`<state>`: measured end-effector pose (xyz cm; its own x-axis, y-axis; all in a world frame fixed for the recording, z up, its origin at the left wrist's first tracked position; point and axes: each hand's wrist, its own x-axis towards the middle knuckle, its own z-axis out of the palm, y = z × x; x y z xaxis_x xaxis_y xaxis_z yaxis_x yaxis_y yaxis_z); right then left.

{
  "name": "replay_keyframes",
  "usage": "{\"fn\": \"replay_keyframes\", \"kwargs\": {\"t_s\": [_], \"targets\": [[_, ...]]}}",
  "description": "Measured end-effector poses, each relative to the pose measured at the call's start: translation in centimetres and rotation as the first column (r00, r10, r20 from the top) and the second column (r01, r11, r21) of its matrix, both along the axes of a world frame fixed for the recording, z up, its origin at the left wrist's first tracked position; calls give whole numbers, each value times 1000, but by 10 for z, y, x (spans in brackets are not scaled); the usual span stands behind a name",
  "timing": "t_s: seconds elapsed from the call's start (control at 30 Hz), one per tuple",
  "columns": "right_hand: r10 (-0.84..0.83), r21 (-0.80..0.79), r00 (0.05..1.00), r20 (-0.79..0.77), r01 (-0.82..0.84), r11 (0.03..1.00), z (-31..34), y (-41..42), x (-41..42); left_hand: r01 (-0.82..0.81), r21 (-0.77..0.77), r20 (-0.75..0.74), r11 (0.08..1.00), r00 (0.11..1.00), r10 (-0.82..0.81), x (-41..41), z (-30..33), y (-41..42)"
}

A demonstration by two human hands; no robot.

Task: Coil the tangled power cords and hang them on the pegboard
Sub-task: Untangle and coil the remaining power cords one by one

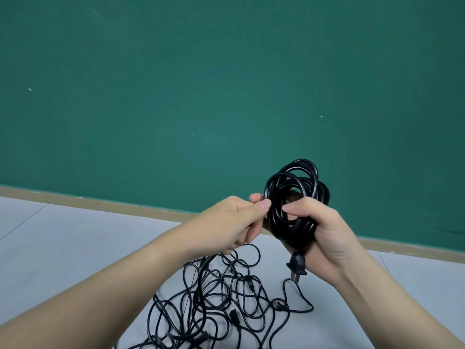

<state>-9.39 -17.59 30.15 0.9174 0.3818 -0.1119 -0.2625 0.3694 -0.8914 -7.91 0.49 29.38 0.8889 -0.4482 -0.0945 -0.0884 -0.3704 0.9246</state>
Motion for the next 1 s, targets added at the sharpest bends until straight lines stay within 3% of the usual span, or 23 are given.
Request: {"fn": "replay_keyframes", "kwargs": {"t_s": [0.13,0.43,0.7,0.87,1.0], "targets": [[-46,42,999,-27,47,998,-1,4,-2,13,32,7,999,1000,-13,-3,1,-3],[-159,364,983,-90,181,914,9,5,9,25,57,104,998,994,-31,-2,2,-6],[-202,266,974,-107,224,938,14,13,8,85,-29,77,996,994,-82,0,-2,0],[-365,334,923,-120,384,861,12,8,23,50,48,165,998,985,-57,0,-1,0],[-506,178,857,-104,516,838,1,9,32,33,96,156,995,987,-47,2,-5,0]]}}
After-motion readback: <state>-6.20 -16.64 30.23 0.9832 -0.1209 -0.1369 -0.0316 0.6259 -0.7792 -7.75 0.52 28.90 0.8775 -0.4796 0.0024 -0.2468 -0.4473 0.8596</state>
